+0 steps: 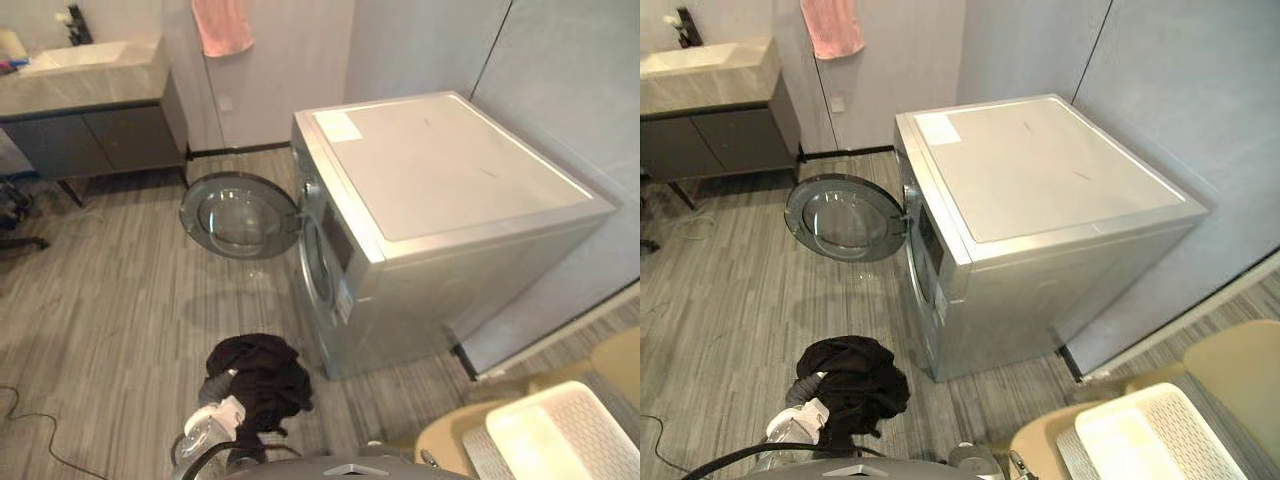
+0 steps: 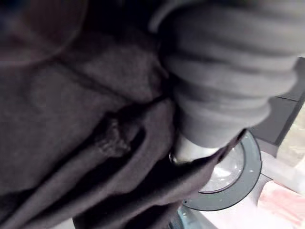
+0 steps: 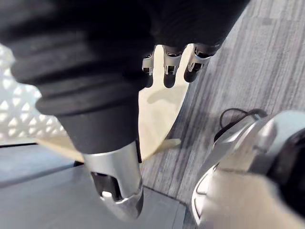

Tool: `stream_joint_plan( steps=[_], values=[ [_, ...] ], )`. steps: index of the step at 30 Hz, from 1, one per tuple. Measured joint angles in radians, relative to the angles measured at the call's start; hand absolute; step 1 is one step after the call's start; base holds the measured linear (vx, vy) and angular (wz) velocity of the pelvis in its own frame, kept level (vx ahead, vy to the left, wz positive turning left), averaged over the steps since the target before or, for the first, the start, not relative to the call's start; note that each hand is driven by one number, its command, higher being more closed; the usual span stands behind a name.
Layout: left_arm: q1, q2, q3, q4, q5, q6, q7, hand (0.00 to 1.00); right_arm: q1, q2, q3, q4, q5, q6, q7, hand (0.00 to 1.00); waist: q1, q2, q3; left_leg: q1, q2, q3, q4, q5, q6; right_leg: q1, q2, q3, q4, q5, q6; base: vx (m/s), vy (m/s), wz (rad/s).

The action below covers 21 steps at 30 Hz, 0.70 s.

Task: Pick up the laundry basket with both hands and put the clothes into the washing machine.

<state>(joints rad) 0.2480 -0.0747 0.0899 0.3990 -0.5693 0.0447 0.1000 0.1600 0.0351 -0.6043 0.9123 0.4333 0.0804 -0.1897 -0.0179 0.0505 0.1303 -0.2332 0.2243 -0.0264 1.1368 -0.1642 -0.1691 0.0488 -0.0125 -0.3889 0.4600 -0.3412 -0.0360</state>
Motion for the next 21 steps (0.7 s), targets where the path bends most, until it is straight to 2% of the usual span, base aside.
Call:
stream_joint_plan(
  steps=[1,2,3,4,5,6,8,9,10,11,12,13,14,16,17,18,19,20,21],
  values=[
    [0.013,0.0,0.009,0.001,-0.01,0.0,0.001,1.0,-0.009,-0.006,0.018,-0.002,0.005,-0.001,-0.004,0.0,0.007,0.002,0.0,-0.036,0.011,0.04,0.048,-0.026,0.045,0.035,-0.002,0.033,-0.026,0.001,0.002,0.22,0.146,-0.81],
    [0.019,0.0,0.015,0.002,-0.017,0.0,0.003,1.0,-0.01,-0.006,0.032,-0.005,0.014,-0.008,-0.009,0.0,0.01,-0.004,-0.001,-0.074,0.02,0.068,0.022,-0.051,0.087,0.055,-0.014,0.068,-0.051,0.008,0.014,0.28,0.206,-0.82],
    [0.02,0.001,0.017,0.003,-0.017,0.0,0.004,1.0,-0.013,-0.006,0.04,-0.006,0.014,-0.009,-0.01,0.0,0.016,-0.01,-0.001,-0.093,0.028,0.079,-0.016,-0.063,0.106,0.057,-0.023,0.09,-0.059,0.011,0.02,0.31,0.257,-1.01],
    [0.019,0.009,0.025,0.004,-0.018,0.0,0.012,1.0,-0.025,-0.003,0.045,-0.003,0.021,-0.007,-0.011,0.0,0.022,-0.025,0.0,-0.122,0.043,0.074,-0.137,-0.079,0.131,0.055,-0.043,0.141,-0.069,0.017,0.03,0.35,0.324,-1.2],
    [0.019,0.008,0.027,0.004,-0.018,0.0,0.022,1.0,-0.047,0.003,0.057,-0.007,0.035,-0.007,-0.013,0.0,0.026,-0.043,0.006,-0.124,0.058,0.032,-0.302,-0.077,0.132,0.054,-0.066,0.197,-0.08,0.024,0.046,0.31,0.313,-1.29],
    [0.019,0.008,0.027,0.005,-0.018,0.0,0.028,1.0,-0.049,0.006,0.069,-0.013,0.035,-0.007,-0.014,0.0,0.029,-0.049,0.005,-0.12,0.072,0.005,-0.401,-0.074,0.132,0.052,-0.077,0.23,-0.088,0.026,0.053,0.34,0.403,-1.38],
    [0.019,0.009,0.027,0.011,-0.019,-0.001,0.046,1.0,-0.039,0.006,0.075,-0.023,0.033,-0.009,-0.022,0.0,0.037,-0.063,-0.004,-0.088,0.108,-0.128,-0.678,-0.024,0.121,0.052,-0.123,0.337,-0.098,0.004,0.14,0.34,0.518,-1.23],
    [0.018,0.009,0.027,0.021,-0.019,-0.002,0.048,1.0,-0.033,0.003,0.068,-0.019,0.033,-0.009,-0.026,0.0,0.034,-0.066,-0.011,-0.081,0.106,-0.155,-0.713,-0.012,0.122,0.055,-0.141,0.357,-0.096,-0.01,0.163,0.37,0.661,-0.91],
    [0.022,0.004,0.023,0.06,-0.018,-0.004,0.048,1.0,-0.014,-0.013,0.048,-0.001,0.031,-0.01,-0.035,0.0,0.034,-0.051,-0.041,-0.078,0.096,-0.173,-0.734,0.013,0.122,0.057,-0.165,0.398,-0.095,-0.037,0.207,0.41,0.764,-0.87],
    [0.032,0.006,0.022,0.097,-0.018,-0.003,0.048,1.0,-0.002,-0.028,0.015,0.036,0.03,-0.012,-0.038,0.0,0.038,-0.038,-0.072,-0.086,0.071,-0.165,-0.685,0.038,-0.086,0.059,-0.203,0.449,-0.093,-0.054,0.24,0.42,0.798,-0.82],
    [0.03,0.023,0.042,0.106,-0.016,-0.009,0.052,1.0,-0.001,-0.01,-0.006,0.067,0.03,-0.009,-0.038,0.0,0.027,-0.079,-0.078,-0.097,0.03,-0.132,-0.631,-0.001,-0.075,0.058,-0.252,0.484,-0.091,-0.051,0.243,0.41,0.731,-0.47],
    [0.017,0.063,0.059,0.106,-0.016,-0.016,0.057,1.0,0.004,0.038,-0.029,0.106,0.03,-0.002,-0.037,0.0,0.009,-0.139,-0.09,-0.107,-0.029,-0.103,-0.595,-0.026,-0.068,0.054,-0.303,0.537,-0.083,0.011,0.226,0.3,0.515,0.02],
    [0.006,0.073,0.056,0.116,-0.013,-0.016,0.057,1.0,0.0,0.037,-0.028,0.14,0.031,0.009,-0.034,0.0,-0.002,-0.144,-0.091,-0.115,-0.044,-0.105,-0.578,-0.039,-0.061,0.05,-0.307,0.555,-0.078,0.065,0.221,0.34,0.573,0.12],
    [-0.019,0.087,0.022,0.121,0.015,-0.015,0.045,1.0,-0.001,0.041,-0.079,0.147,0.032,0.011,-0.032,0.0,-0.005,-0.135,-0.088,-0.089,-0.058,-0.056,-0.57,-0.066,-0.019,-0.021,-0.308,0.609,0.0,0.272,0.193,0.3,0.576,-0.28],
    [-0.014,0.088,0.007,0.121,0.026,-0.015,0.041,1.0,-0.001,0.045,-0.084,0.146,0.033,0.01,-0.031,0.0,-0.005,-0.126,-0.083,-0.057,-0.054,-0.019,-0.592,-0.073,0.002,-0.072,-0.31,0.606,0.056,0.363,0.154,0.26,0.525,-0.89],
    [-0.003,0.092,-0.008,0.12,0.031,-0.014,0.035,1.0,-0.001,0.044,-0.088,0.137,0.036,0.01,-0.026,0.0,-0.004,-0.119,-0.08,-0.003,-0.046,0.047,-0.637,-0.069,0.026,-0.15,-0.315,0.581,0.163,0.389,0.118,0.19,0.421,-1.23],
    [0.006,0.094,-0.014,0.12,0.038,-0.013,0.028,1.0,-0.001,0.044,-0.089,0.124,0.033,0.01,-0.023,0.0,-0.007,-0.114,-0.076,0.06,-0.042,0.111,-0.693,-0.058,0.044,-0.229,-0.317,0.491,0.279,0.331,0.113,0.15,0.294,-1.46],
    [0.012,0.094,-0.024,0.12,0.045,-0.01,0.027,1.0,0.0,0.044,-0.087,0.124,0.032,0.009,-0.016,0.0,-0.017,-0.103,-0.069,0.126,-0.039,0.169,-0.745,-0.048,0.052,-0.26,-0.318,0.344,0.327,0.262,0.114,0.11,0.191,-1.28],
    [0.013,0.092,-0.028,0.12,0.046,-0.008,0.027,1.0,0.0,0.044,-0.086,0.122,0.033,0.01,-0.015,0.0,-0.019,-0.098,-0.066,0.157,-0.037,0.203,-0.767,-0.046,0.053,-0.262,-0.315,0.269,0.335,0.229,0.115,0.1,0.103,-1.45]
  ],
)
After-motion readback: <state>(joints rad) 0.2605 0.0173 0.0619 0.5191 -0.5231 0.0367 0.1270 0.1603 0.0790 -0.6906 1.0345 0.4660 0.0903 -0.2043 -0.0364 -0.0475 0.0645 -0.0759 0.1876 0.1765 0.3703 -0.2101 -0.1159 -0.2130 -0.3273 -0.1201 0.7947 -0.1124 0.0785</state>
